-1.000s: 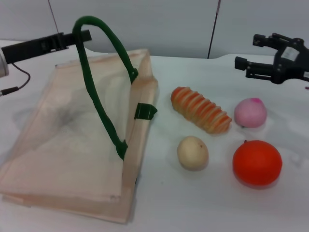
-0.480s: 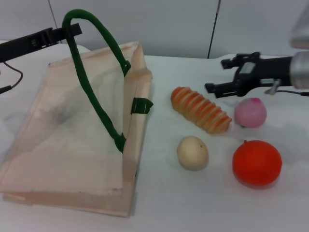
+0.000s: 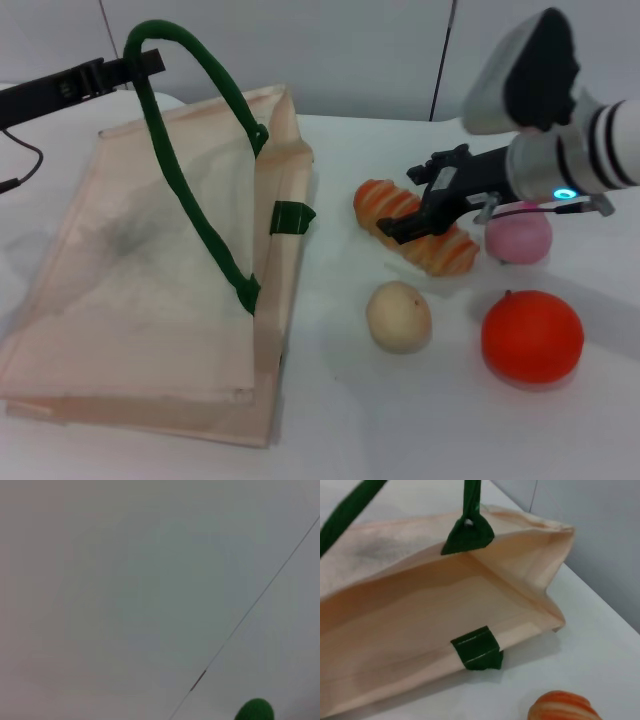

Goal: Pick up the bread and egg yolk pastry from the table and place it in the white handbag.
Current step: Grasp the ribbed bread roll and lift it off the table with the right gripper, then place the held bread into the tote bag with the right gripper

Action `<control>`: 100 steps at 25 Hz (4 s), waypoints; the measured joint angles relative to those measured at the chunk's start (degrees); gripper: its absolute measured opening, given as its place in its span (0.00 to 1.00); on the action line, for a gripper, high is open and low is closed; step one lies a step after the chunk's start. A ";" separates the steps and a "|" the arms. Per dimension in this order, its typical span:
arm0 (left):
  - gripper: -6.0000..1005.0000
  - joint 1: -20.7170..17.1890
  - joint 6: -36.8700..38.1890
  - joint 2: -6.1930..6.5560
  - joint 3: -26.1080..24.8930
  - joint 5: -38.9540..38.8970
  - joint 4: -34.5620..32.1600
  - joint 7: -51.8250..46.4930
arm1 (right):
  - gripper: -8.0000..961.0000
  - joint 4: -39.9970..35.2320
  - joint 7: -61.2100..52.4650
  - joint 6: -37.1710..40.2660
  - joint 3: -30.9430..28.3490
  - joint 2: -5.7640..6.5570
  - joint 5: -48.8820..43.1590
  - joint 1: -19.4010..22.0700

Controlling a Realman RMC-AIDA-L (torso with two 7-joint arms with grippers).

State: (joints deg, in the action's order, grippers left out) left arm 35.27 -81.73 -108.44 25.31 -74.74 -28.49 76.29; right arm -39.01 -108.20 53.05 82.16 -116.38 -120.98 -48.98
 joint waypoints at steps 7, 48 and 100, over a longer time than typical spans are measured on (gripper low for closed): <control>0.12 0.39 0.13 0.00 0.00 -0.05 0.17 0.06 | 0.91 3.92 -4.28 -4.00 4.55 0.31 -0.36 -2.95; 0.12 0.76 0.78 -0.18 -0.52 -0.06 0.28 0.62 | 0.73 19.22 -5.97 -8.80 5.55 0.01 -3.87 -10.96; 0.12 9.30 -5.31 1.58 0.35 0.47 0.30 -3.19 | 0.40 -35.45 -34.06 -9.96 44.76 -0.23 -33.30 4.13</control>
State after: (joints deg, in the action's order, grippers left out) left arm 44.57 -87.04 -106.86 25.66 -74.27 -28.19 73.10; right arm -74.47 -142.26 43.09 126.93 -116.61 -154.28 -44.85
